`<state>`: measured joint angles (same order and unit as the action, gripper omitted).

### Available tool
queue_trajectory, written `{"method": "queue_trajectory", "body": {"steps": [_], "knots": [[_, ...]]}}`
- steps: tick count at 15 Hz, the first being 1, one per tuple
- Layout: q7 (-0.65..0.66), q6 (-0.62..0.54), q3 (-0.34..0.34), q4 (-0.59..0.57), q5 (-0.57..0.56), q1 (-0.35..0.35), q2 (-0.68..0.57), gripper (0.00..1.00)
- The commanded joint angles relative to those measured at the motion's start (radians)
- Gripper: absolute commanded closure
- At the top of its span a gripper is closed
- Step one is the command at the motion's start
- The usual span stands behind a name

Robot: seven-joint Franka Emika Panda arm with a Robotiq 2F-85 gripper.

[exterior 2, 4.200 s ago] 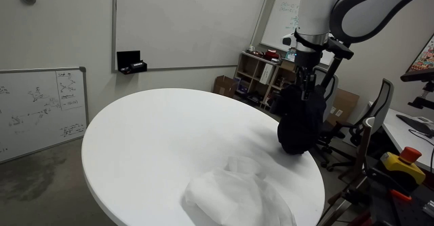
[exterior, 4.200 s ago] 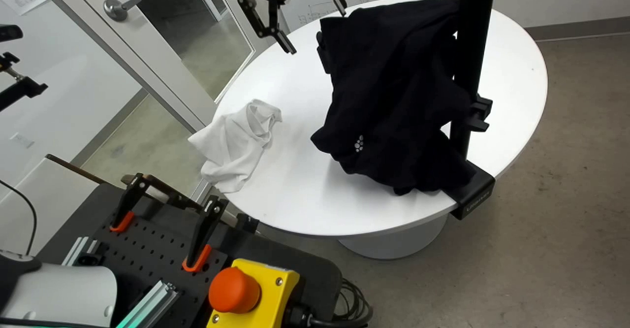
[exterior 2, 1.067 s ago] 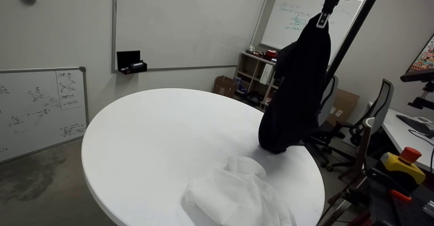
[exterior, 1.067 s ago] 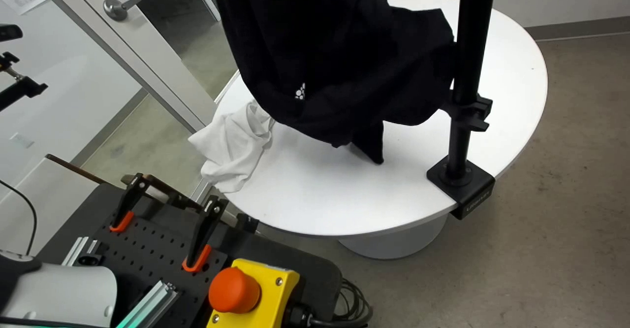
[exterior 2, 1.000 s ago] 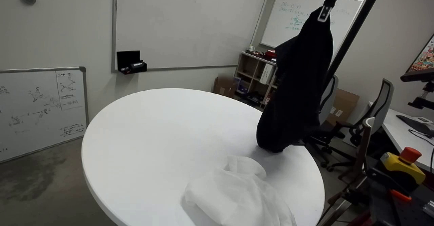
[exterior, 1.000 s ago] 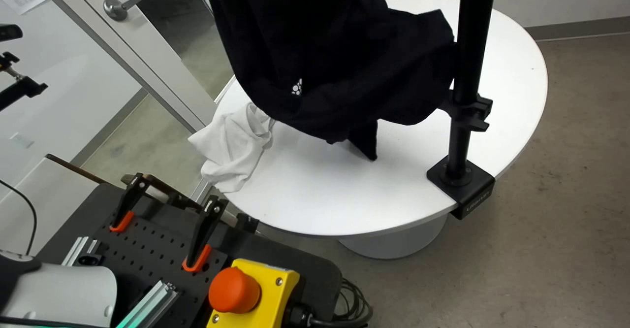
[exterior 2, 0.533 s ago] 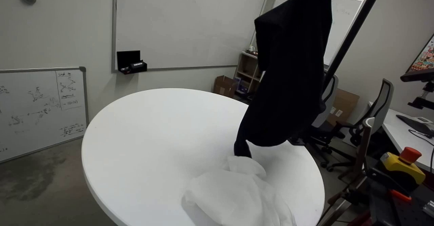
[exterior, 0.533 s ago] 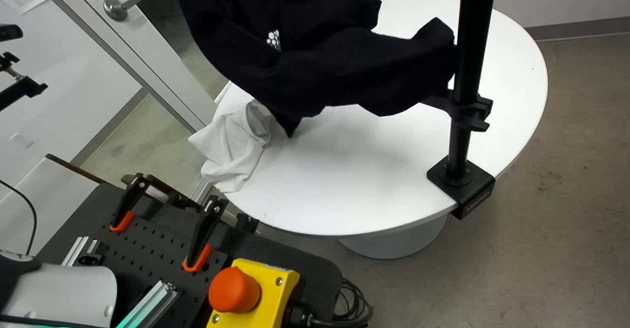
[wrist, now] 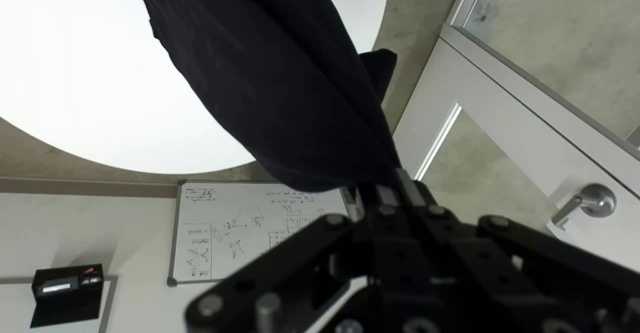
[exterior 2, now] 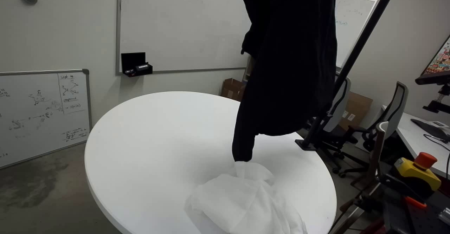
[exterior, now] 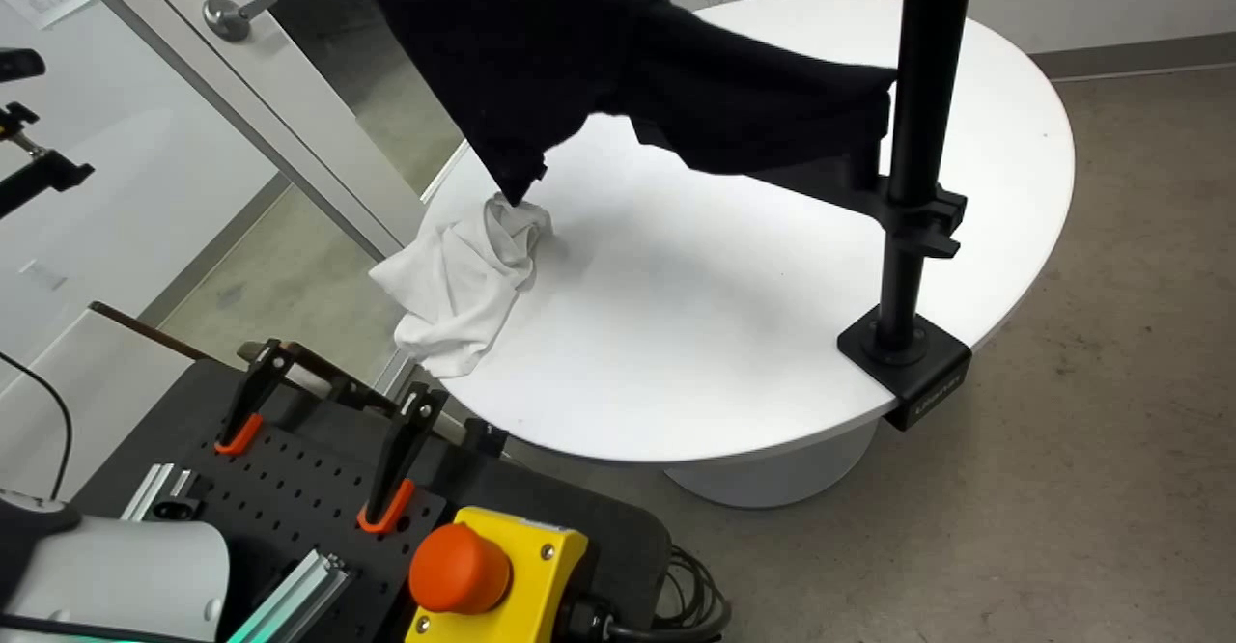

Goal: Pick up the black cloth from the tripod and put it on the table.

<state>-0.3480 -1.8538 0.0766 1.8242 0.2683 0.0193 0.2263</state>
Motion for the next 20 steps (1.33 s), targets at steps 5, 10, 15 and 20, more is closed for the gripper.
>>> {"method": "queue_trajectory", "body": {"steps": [5,10,15,20], "knots": [[0.066,0.055,-0.030,-0.182,0.069,0.034,-0.034,0.99],[0.110,0.085,-0.046,-0.271,0.076,0.041,-0.049,0.99],[0.153,0.122,-0.050,-0.361,0.077,0.037,-0.061,0.99],[0.214,0.100,-0.044,-0.448,0.051,0.014,-0.064,0.99]]}}
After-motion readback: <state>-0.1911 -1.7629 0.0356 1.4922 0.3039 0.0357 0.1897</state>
